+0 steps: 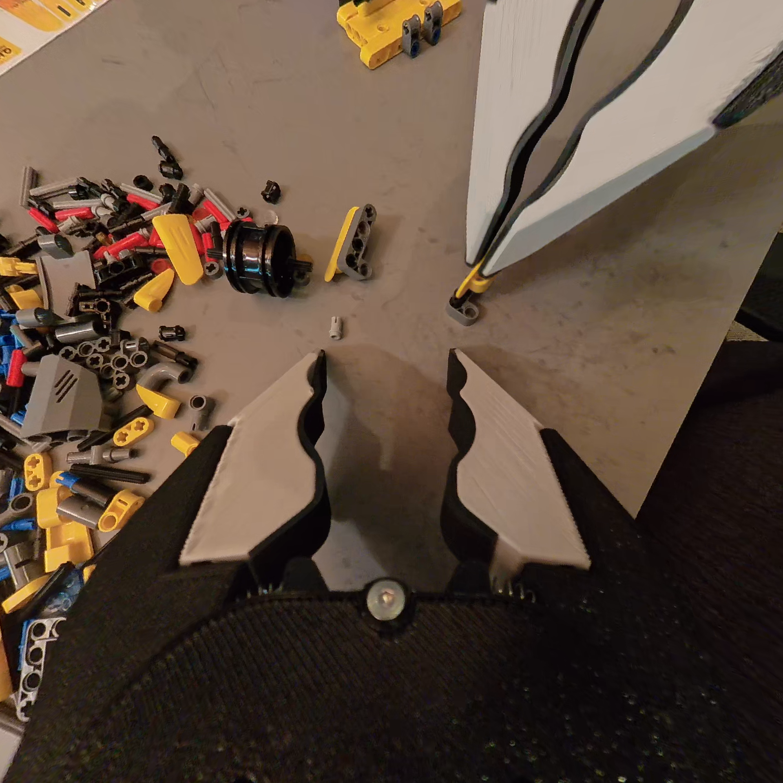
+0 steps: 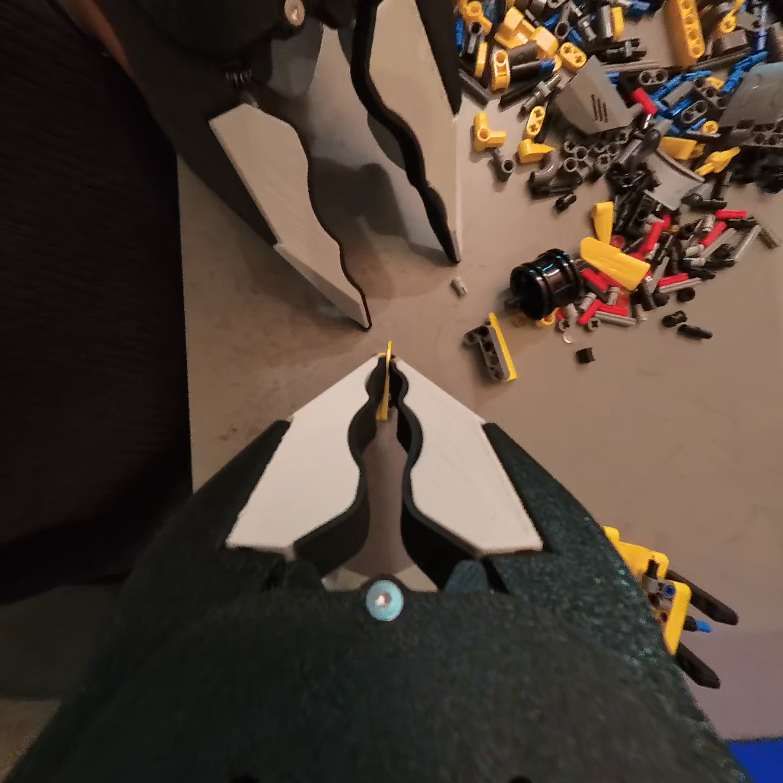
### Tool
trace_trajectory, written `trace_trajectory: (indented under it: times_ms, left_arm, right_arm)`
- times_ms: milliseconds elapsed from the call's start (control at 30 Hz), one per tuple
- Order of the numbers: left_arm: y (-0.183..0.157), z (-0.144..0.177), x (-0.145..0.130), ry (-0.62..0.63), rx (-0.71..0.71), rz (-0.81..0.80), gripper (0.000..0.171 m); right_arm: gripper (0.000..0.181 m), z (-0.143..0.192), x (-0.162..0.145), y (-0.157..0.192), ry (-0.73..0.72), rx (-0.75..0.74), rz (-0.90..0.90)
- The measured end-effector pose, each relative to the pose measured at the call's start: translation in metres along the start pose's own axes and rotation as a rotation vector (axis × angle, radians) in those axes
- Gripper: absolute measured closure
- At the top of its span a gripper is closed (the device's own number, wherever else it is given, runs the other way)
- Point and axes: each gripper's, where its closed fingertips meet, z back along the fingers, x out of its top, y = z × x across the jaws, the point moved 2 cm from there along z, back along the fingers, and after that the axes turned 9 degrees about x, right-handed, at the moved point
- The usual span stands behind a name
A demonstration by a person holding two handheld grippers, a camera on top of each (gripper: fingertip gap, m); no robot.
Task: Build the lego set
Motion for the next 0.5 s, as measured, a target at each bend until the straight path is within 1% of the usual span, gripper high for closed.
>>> trace_trajectory:
  times_ms: [167,300,367,467,500]
  left_arm:
    - [-0.0001,0.0002,0.0001,-0.001,-0.004,0.002,0.116]
    - [0.0001,0.0001,0.0001,-0.001,-0.004,0.003,0.116]
    - [0.0003,0.0002,0.0002,-0.001,-0.007,0.007,0.116]
    - [0.0,0.0009,0.0007,-0.005,-0.021,0.019,0.116]
    - [-0.0009,0.0021,0.0016,-0.013,-0.035,0.022,0.119]
  right_arm:
    - [0.18,-0.0048,-0.0033,-0.0017,0.045,-0.017,0.022]
    - [0.181,-0.006,0.0,-0.0023,0.014,-0.004,0.019]
    - [0.18,-0.0068,-0.0033,-0.0058,0.03,-0.016,0.022]
    - [0.18,-0.0079,-0.0032,-0.0056,0.015,-0.002,0.019]
    - [0.18,-0.0077,-0.0035,-0.0057,0.012,-0.001,0.019]
